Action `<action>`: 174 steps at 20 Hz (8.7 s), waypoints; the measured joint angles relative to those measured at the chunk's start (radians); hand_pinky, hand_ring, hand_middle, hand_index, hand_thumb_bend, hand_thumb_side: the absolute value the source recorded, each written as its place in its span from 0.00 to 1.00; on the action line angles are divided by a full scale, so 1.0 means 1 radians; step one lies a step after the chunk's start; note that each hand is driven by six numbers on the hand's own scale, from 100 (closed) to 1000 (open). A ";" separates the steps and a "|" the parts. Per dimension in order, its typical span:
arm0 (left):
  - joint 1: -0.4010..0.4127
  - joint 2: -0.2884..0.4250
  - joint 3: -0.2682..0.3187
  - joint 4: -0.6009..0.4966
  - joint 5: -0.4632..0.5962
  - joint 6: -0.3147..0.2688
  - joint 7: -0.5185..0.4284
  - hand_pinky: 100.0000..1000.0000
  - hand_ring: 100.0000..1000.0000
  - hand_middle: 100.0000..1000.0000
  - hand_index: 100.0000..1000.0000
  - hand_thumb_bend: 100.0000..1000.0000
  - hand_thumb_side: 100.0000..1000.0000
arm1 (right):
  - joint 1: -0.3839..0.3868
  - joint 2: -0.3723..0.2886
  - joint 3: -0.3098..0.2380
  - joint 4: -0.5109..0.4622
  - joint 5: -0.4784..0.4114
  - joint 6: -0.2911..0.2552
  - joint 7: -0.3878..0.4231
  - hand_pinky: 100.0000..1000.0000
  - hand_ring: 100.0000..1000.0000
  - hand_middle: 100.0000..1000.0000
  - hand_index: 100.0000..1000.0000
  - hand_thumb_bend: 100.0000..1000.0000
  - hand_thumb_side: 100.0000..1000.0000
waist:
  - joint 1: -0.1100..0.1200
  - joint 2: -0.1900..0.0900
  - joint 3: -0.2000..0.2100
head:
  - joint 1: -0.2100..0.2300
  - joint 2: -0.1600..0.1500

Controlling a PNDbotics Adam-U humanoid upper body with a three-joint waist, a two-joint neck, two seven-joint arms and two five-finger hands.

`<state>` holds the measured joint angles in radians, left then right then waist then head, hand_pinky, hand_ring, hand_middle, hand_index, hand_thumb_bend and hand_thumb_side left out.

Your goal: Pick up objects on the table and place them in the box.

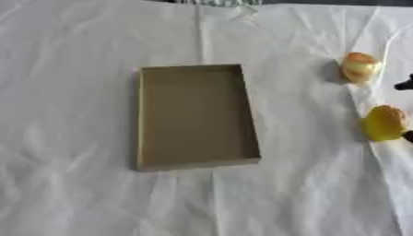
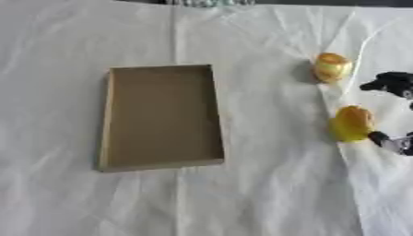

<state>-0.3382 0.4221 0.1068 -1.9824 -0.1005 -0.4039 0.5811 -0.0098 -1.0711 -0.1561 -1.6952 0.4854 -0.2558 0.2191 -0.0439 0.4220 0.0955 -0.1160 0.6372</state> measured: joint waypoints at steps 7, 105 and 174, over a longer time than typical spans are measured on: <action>0.000 -0.001 -0.005 0.000 0.000 0.002 -0.002 0.86 0.77 0.75 0.80 0.30 0.44 | -0.028 0.002 0.019 0.032 -0.010 -0.028 0.023 0.94 1.00 0.85 0.95 0.14 0.20 | 0.005 0.004 0.003 | -0.002 -0.002; -0.032 -0.037 -0.029 0.000 0.057 0.020 -0.045 0.87 0.77 0.75 0.80 0.30 0.45 | -0.901 0.353 0.445 0.188 -0.080 -0.181 0.357 0.93 1.00 0.86 0.95 0.00 0.15 | -0.031 -0.017 0.103 | -0.110 0.030; -0.032 -0.054 -0.024 0.000 0.043 0.033 -0.041 0.87 0.78 0.76 0.80 0.27 0.46 | -0.577 0.105 0.199 0.212 -0.107 0.049 -0.075 0.82 0.67 0.45 0.62 0.00 0.00 | -0.020 0.025 0.077 | -0.062 -0.006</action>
<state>-0.3704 0.3683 0.0833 -1.9824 -0.0572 -0.3713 0.5397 -0.5871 -0.9665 0.0430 -1.4833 0.3781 -0.2070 0.1444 -0.0637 0.4473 0.1724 -0.1784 0.6315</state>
